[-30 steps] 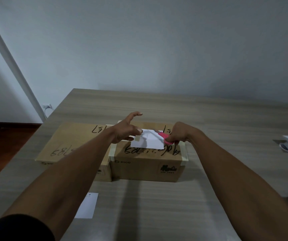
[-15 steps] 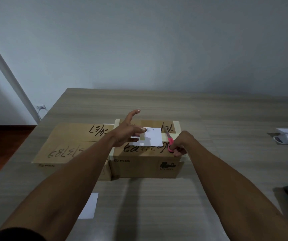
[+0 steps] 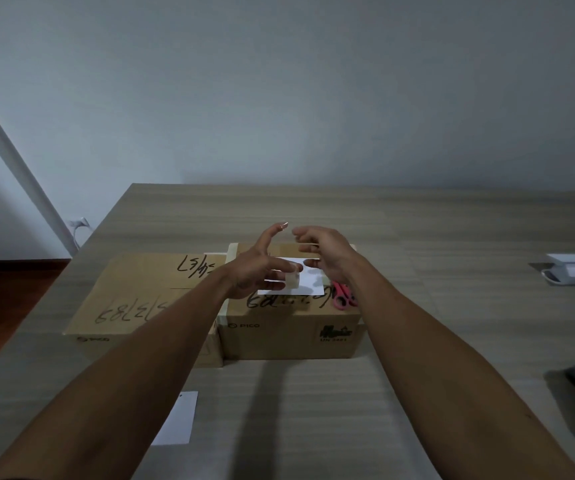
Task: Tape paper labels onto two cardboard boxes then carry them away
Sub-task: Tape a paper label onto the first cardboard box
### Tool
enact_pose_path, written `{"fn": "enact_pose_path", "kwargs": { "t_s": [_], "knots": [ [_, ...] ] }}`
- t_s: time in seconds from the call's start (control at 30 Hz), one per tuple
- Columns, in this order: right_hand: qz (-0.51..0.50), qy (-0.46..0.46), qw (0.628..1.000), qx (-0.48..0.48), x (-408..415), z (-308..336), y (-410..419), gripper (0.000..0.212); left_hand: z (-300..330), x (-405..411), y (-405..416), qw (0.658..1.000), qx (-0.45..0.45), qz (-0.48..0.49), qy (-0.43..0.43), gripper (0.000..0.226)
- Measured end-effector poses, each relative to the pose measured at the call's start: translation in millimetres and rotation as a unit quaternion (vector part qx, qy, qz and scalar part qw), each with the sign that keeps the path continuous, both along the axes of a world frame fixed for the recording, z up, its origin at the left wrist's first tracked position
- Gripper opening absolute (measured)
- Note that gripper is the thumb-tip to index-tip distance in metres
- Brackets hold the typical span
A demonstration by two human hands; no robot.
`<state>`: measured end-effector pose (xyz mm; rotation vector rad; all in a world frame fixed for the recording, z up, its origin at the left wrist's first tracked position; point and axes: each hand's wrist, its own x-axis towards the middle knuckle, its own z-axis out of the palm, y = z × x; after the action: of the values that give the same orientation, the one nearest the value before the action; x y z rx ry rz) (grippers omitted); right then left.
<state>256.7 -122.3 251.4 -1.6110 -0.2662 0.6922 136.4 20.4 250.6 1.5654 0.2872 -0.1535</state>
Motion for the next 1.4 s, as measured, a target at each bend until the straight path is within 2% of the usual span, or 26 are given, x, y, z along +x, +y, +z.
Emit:
{"fn": "enact_pose_path", "kwargs": {
  "t_s": [0.13,0.37,0.47,0.57,0.73,0.83,0.9,0.97,1.1,1.2,1.3,1.4],
  "knots": [
    [0.010,0.035,0.999,0.029,-1,-4,8,0.025,1,0,-1,1.000,-0.012,-0.010,0.000,0.092],
    [0.000,0.000,1.000,0.029,-5,-10,9,0.006,-2,-1,4,1.000,-0.012,-0.001,0.004,0.093],
    [0.006,-0.009,1.000,0.022,-5,-9,10,0.007,-7,0,7,1.000,-0.002,0.009,0.003,0.091],
    [0.006,-0.022,1.000,0.006,-3,-7,11,0.005,-13,0,10,0.999,0.042,0.025,-0.010,0.089],
    [0.001,-0.055,0.998,-0.024,0,3,14,0.006,-25,-6,16,0.985,0.168,0.014,-0.040,0.094],
    [0.005,-0.069,0.997,-0.025,1,6,17,0.007,-33,-9,19,0.981,0.186,0.027,-0.038,0.097],
    [0.004,-0.073,0.997,-0.023,1,6,20,0.008,-39,-9,22,0.984,0.164,0.061,-0.036,0.093],
    [0.011,-0.079,0.996,-0.030,1,7,22,0.008,-42,-8,26,0.986,0.120,0.109,-0.036,0.080],
    [0.035,-0.091,0.994,-0.046,3,6,25,0.011,-38,-7,31,0.982,-0.007,0.188,-0.004,0.043],
    [0.048,-0.108,0.991,-0.066,3,3,28,0.017,-33,-6,33,0.959,-0.126,0.249,0.044,0.025],
    [0.058,-0.114,0.989,-0.080,4,0,32,0.021,-33,-4,37,0.924,-0.209,0.309,0.085,0.028],
    [0.071,-0.110,0.987,-0.088,4,-2,36,0.019,-34,-4,39,0.912,-0.224,0.326,0.107,0.034]
  ]
}}
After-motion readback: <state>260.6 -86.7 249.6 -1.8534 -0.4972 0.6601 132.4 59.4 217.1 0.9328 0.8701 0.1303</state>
